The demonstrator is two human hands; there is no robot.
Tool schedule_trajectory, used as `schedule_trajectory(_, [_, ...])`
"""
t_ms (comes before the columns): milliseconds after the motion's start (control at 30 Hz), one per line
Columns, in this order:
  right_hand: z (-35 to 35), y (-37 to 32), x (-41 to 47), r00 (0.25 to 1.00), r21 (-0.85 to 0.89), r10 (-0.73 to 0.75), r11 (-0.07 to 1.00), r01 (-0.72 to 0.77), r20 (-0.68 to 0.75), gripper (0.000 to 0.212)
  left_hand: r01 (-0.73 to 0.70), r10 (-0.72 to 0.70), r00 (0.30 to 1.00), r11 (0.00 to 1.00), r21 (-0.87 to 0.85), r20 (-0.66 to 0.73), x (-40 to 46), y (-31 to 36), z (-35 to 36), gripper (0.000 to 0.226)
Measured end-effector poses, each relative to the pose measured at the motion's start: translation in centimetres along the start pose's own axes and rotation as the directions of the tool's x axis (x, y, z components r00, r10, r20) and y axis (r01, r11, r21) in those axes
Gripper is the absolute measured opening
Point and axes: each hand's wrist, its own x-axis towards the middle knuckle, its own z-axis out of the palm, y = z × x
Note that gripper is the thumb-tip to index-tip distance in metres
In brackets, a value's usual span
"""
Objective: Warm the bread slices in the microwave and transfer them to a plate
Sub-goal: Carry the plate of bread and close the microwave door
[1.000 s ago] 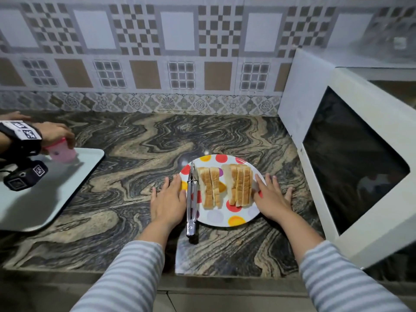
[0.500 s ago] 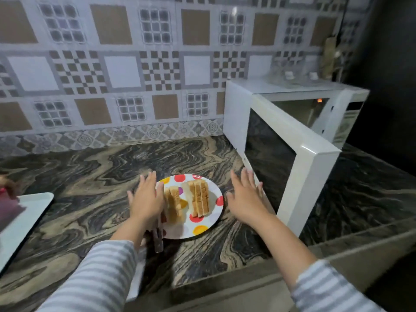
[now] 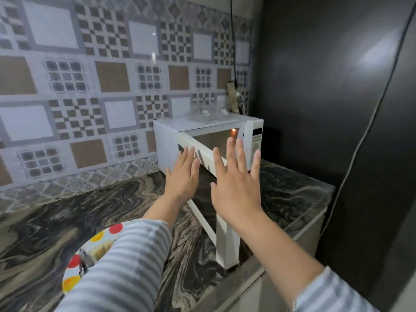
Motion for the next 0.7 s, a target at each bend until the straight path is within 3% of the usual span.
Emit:
schedule_trajectory(167, [1.0,3.0,0.4,0.997,0.062,0.075,0.995,-0.073,-0.023,0.074,-0.089,0.089,0.996,0.996,-0.030,-0.028,2.1,2.4,2.2,0.051])
schedule_trajectory(367, [3.7,10.1,3.1,0.986,0.089,0.169,0.982,-0.167,-0.013,0.074,-0.176,0.190,0.980,0.966,0.188,-0.055,4.7,3.2,6.3,0.053])
schedule_trajectory(533, [7.3,17.0,6.8,0.985,0.138,0.172,0.975,-0.174,0.026,0.075,-0.162,0.204,0.974,0.929,0.332,-0.099,8.2,5.1,10.6,0.059])
schedule_trajectory(700, [11.4,23.0,12.5,0.994,0.226,0.078,0.970,-0.093,0.073,0.075,-0.075,0.172,0.969,0.888,0.453,-0.178,12.7,6.1,15.0,0.068])
